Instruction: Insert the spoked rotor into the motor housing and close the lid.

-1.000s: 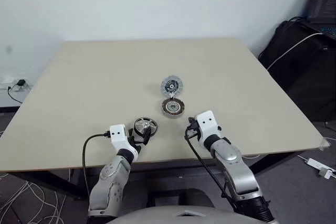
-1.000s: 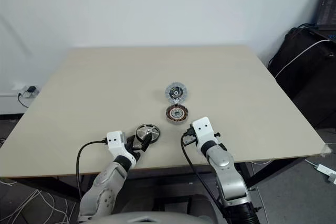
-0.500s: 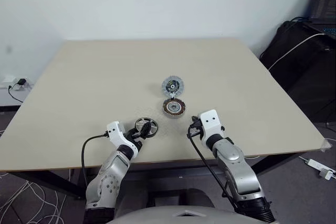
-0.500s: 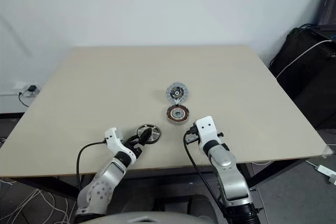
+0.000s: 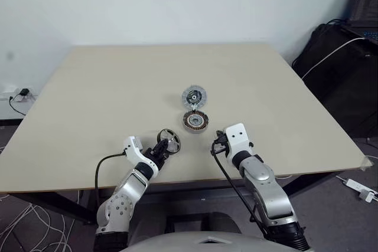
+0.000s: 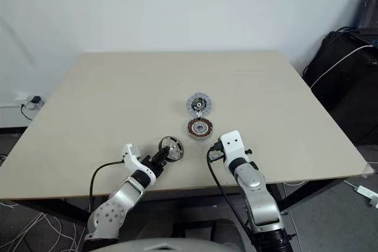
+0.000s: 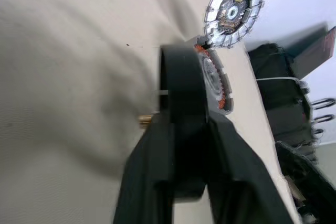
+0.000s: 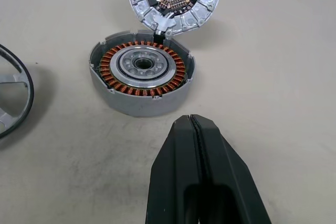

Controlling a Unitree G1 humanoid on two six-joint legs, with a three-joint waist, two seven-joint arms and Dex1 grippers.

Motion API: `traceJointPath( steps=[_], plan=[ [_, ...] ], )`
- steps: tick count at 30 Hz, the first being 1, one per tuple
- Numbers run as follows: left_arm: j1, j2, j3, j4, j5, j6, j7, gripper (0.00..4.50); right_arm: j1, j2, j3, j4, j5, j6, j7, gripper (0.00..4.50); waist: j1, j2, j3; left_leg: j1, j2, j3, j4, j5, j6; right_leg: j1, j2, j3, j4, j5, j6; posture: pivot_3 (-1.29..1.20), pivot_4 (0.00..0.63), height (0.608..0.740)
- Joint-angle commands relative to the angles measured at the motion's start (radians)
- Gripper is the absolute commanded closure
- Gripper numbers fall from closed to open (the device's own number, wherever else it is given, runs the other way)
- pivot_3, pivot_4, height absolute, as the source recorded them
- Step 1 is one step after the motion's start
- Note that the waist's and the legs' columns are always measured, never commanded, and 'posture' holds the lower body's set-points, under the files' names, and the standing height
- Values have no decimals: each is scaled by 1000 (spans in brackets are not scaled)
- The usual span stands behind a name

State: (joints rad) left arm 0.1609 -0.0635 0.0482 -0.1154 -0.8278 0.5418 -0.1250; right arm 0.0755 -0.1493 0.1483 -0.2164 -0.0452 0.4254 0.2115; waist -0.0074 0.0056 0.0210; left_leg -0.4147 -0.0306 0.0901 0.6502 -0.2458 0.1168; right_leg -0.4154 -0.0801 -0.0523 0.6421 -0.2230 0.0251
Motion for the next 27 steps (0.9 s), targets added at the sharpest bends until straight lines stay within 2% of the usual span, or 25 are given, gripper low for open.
traceJointPath(
  steps=[1,6,11,14,19,27],
  plan=[
    [-21,-76,8,-6,-25,-18,-2,4085,-9,1,-15,-44,6,-2,-10,4500,0,0,0,0,0,0,0,0,0,0,0,0,0,0,0,0,0,740],
    [-51,-103,5,-8,-36,-115,-88,4085,-9,0,-13,-44,2,-2,-11,4500,0,0,0,0,0,0,0,0,0,0,0,0,0,0,0,0,0,740],
    [-156,-153,6,79,-72,-173,-112,4085,-3,-2,-15,-49,0,-3,-15,4500,6,0,0,0,0,0,0,0,0,0,0,0,0,0,0,0,0,740],
    [-250,-149,-23,159,-108,-137,-179,4085,5,-3,-18,-56,0,-2,-21,4500,11,0,0,0,0,0,1,0,0,0,0,-1,0,0,0,0,0,740],
    [-376,-174,-5,295,-214,-43,-196,4085,25,-1,-28,-76,-1,1,-39,4500,12,0,0,-1,0,0,2,2,-2,1,1,-1,0,0,0,0,0,740],
    [-502,-195,10,481,-204,-21,-228,4085,47,4,-41,-95,0,3,-58,4500,21,-1,0,-2,0,-2,9,0,1,4,1,-3,0,2,3,0,0,740]
  ],
)
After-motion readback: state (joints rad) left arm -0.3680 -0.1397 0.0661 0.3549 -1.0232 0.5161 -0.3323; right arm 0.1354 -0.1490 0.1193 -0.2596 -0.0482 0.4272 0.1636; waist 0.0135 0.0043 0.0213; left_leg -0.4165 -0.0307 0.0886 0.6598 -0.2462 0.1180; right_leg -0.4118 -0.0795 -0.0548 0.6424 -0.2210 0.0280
